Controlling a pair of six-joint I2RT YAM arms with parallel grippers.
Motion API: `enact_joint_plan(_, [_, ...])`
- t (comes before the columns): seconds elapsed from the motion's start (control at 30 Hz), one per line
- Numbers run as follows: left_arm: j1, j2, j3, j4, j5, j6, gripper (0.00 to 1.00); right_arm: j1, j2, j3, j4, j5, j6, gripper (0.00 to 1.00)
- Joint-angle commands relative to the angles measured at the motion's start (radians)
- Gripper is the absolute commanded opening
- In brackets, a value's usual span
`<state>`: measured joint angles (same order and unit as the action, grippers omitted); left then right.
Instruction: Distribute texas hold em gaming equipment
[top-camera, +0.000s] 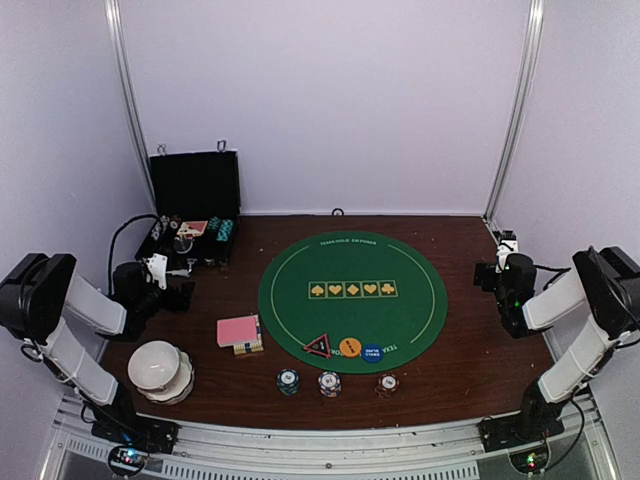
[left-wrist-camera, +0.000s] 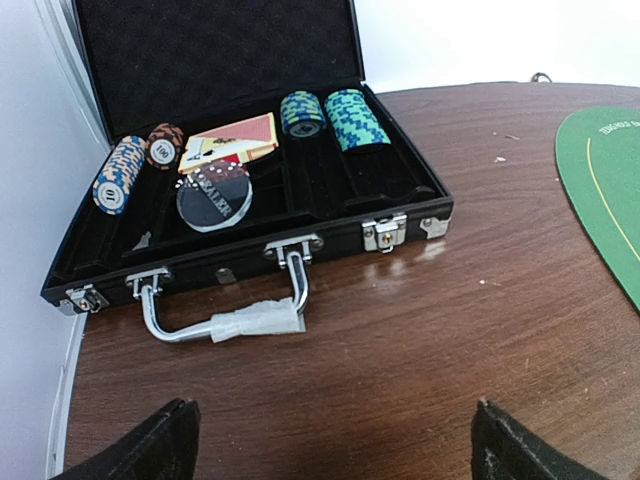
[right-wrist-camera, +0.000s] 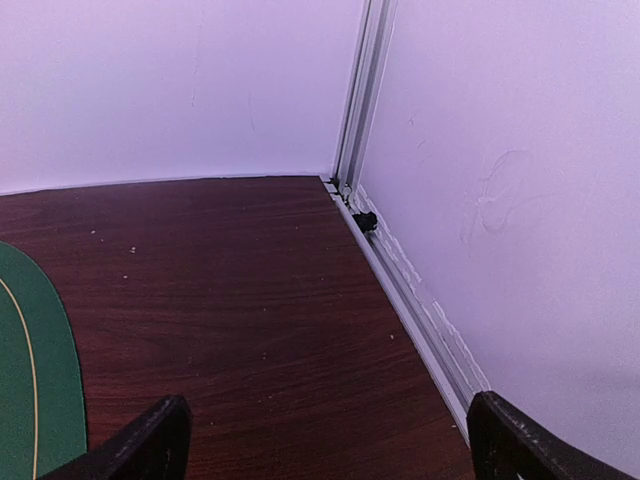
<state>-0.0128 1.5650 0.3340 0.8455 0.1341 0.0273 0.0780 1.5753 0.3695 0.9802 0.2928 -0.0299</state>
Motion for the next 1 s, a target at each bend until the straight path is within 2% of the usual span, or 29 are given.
enact_joint_plan(0.0, [0.004,0.001,0.007,0.061,-0.006,-0.007,0.98,-0.003,-0.012,0.005,0.005,-0.004,0.004,1.0])
enact_joint_plan(0.33, [0.004,0.002,0.009,0.058,-0.006,-0.007,0.97,-0.003,-0.016,0.005,0.006,0.019,0.014,1.0])
enact_joint_plan(0.43, [0.004,-0.012,0.012,0.041,-0.022,-0.011,0.98,-0.001,-0.067,0.025,-0.088,0.013,0.013,1.0])
enact_joint_plan(0.47, [0.004,-0.032,0.03,-0.009,-0.031,-0.015,0.98,0.004,-0.069,0.029,-0.082,0.041,0.0,1.0])
enact_joint_plan(0.53, [0.004,-0.086,0.089,-0.168,-0.026,-0.012,0.98,0.021,-0.117,0.067,-0.191,0.116,0.011,0.99])
enact_joint_plan(0.67, [0.004,-0.155,0.268,-0.544,0.025,0.035,0.98,0.022,-0.21,0.151,-0.402,0.146,0.029,0.99])
enact_joint_plan(0.77, [0.004,-0.167,0.37,-0.757,0.031,0.049,0.98,0.021,-0.28,0.229,-0.567,0.174,0.122,0.99])
enact_joint_plan(0.87, [0.004,-0.184,0.454,-0.941,0.016,0.061,0.97,0.022,-0.328,0.296,-0.665,0.08,0.068,1.0])
enact_joint_plan(0.97, [0.004,-0.199,0.528,-1.071,0.013,0.08,0.98,0.015,-0.355,0.384,-0.784,-0.001,0.108,1.0])
